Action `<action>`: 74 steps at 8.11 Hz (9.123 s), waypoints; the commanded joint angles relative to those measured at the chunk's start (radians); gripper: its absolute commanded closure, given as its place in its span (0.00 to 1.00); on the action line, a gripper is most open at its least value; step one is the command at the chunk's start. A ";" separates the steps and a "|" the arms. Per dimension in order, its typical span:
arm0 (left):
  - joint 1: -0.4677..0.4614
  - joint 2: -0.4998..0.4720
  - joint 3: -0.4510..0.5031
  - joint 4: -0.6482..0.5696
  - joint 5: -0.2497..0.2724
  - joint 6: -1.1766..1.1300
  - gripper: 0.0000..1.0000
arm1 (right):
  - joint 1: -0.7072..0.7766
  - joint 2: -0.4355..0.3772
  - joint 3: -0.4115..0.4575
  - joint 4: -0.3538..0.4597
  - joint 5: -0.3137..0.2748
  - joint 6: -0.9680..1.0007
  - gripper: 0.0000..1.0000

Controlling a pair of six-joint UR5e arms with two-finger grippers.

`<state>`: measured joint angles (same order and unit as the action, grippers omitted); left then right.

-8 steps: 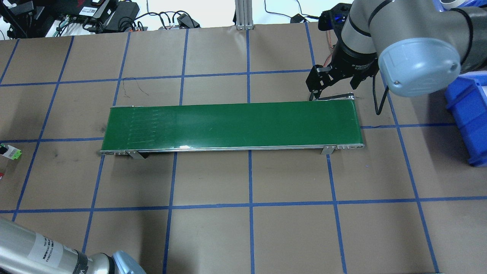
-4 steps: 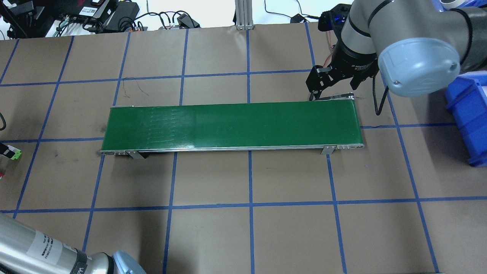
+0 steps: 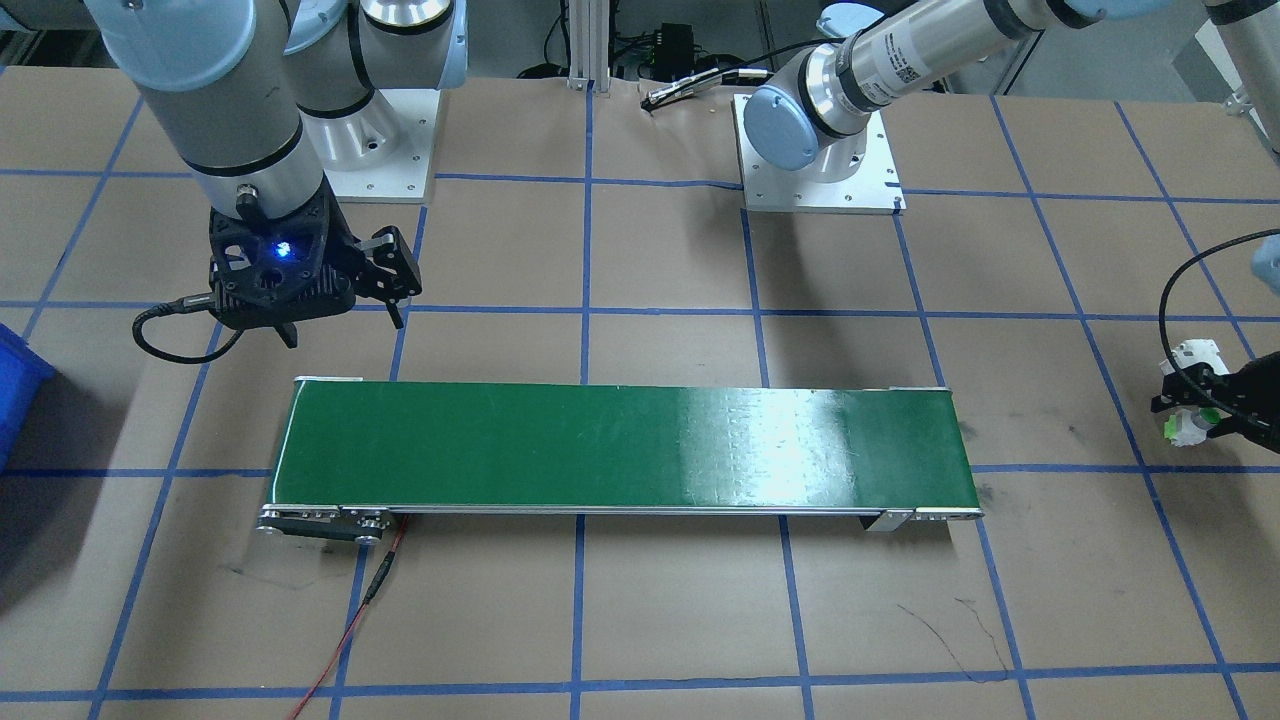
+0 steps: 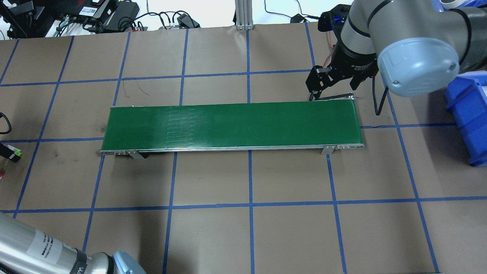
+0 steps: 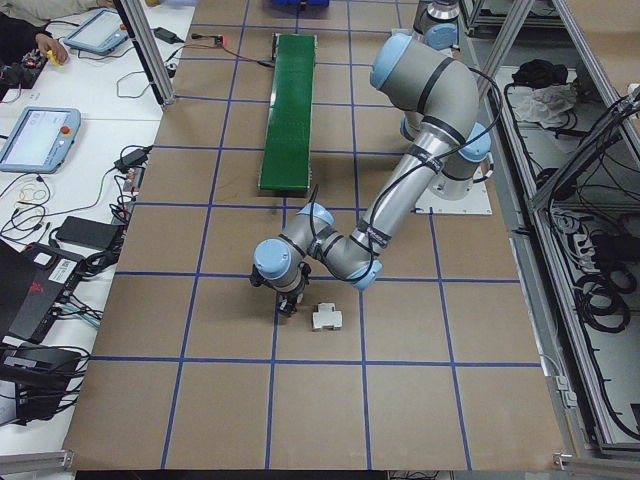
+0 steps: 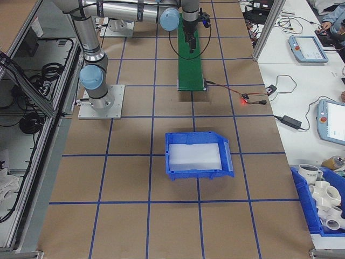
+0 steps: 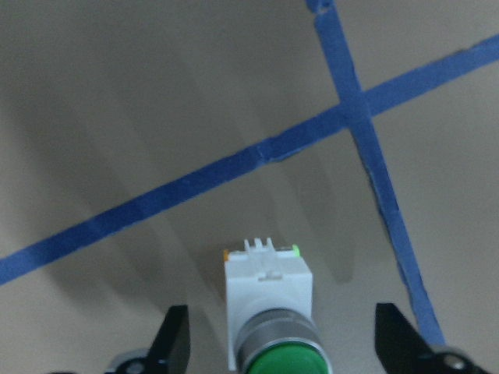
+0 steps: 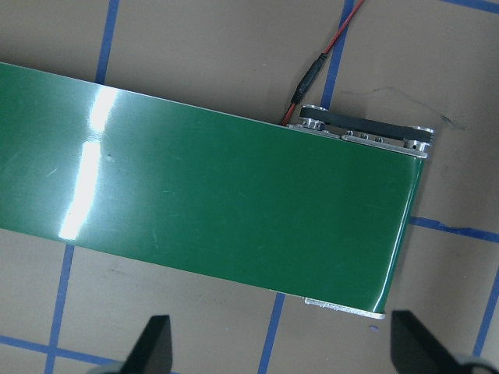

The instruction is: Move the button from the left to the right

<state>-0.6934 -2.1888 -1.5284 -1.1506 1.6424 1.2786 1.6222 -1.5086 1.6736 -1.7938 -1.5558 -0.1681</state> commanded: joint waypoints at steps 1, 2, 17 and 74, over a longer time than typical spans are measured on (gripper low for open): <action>0.000 0.004 0.001 0.000 0.000 -0.004 1.00 | 0.001 0.002 0.000 -0.001 0.000 -0.001 0.00; 0.000 0.006 0.007 0.000 0.004 -0.005 1.00 | 0.001 0.002 0.000 -0.001 0.002 0.001 0.00; -0.534 0.342 -0.140 -0.120 -0.085 -0.846 1.00 | -0.001 0.004 0.000 -0.004 -0.001 -0.004 0.00; -0.683 0.584 -0.004 -0.434 -0.121 -1.226 0.00 | -0.528 0.094 -0.130 0.189 -0.068 -0.265 1.00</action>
<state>-1.3775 -1.6117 -1.5282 -1.5823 1.5211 0.0519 1.2586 -1.4049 1.5610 -1.6262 -1.5779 -0.1989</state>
